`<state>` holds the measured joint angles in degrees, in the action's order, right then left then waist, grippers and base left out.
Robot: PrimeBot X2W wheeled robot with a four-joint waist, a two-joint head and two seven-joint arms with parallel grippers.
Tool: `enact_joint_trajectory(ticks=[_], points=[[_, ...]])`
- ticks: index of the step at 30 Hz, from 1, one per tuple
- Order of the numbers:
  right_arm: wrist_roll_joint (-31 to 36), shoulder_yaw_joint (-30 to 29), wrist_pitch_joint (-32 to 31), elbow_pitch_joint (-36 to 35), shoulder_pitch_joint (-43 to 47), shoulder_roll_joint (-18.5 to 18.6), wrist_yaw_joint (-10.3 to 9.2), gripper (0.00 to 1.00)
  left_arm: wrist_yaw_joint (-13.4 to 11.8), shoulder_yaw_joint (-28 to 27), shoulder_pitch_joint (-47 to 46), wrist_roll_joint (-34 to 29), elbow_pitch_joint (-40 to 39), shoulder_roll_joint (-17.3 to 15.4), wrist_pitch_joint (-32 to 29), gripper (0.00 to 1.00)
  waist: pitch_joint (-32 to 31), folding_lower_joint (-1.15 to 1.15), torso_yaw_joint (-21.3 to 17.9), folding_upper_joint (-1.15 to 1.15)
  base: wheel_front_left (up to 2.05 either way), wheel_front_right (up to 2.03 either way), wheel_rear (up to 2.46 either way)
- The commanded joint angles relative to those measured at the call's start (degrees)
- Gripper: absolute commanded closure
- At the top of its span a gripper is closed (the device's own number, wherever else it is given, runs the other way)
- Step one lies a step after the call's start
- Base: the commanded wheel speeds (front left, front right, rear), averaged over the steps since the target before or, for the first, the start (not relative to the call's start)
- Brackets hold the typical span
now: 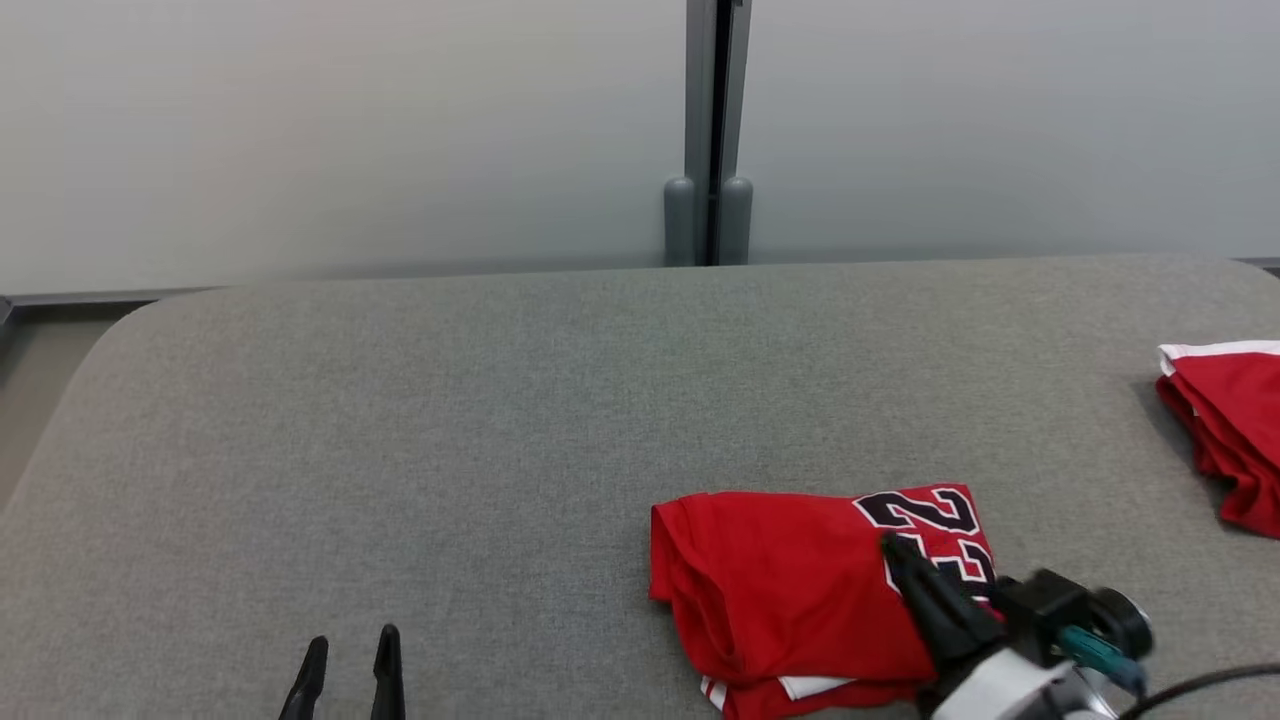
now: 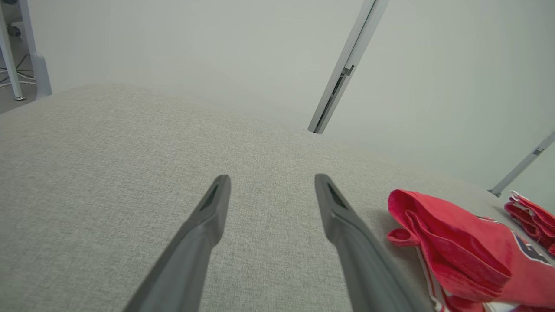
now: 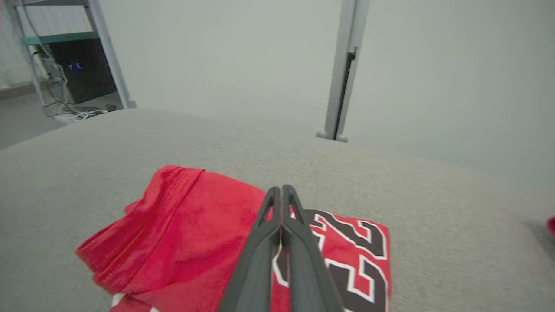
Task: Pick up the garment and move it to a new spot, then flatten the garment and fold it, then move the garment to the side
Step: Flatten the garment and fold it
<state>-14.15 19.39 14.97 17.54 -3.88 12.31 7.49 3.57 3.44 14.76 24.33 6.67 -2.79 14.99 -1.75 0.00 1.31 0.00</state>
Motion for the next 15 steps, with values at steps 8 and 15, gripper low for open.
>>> enact_joint_trajectory(ticks=[8,15], points=[[-1.83,14.42,-0.23,13.74,-15.02,-2.00,-0.01,1.00,0.91,1.56,-6.01,-0.67,0.71,-0.23,0.25,0.00,7.51,0.00,4.62,0.00,0.00,0.00,0.00],[-4.70,22.90,0.29,18.03,-18.41,-2.88,-0.01,1.00,0.88,1.65,-7.95,-0.29,1.16,-0.22,0.25,0.00,9.50,0.00,6.07,0.00,0.00,0.00,0.00]])
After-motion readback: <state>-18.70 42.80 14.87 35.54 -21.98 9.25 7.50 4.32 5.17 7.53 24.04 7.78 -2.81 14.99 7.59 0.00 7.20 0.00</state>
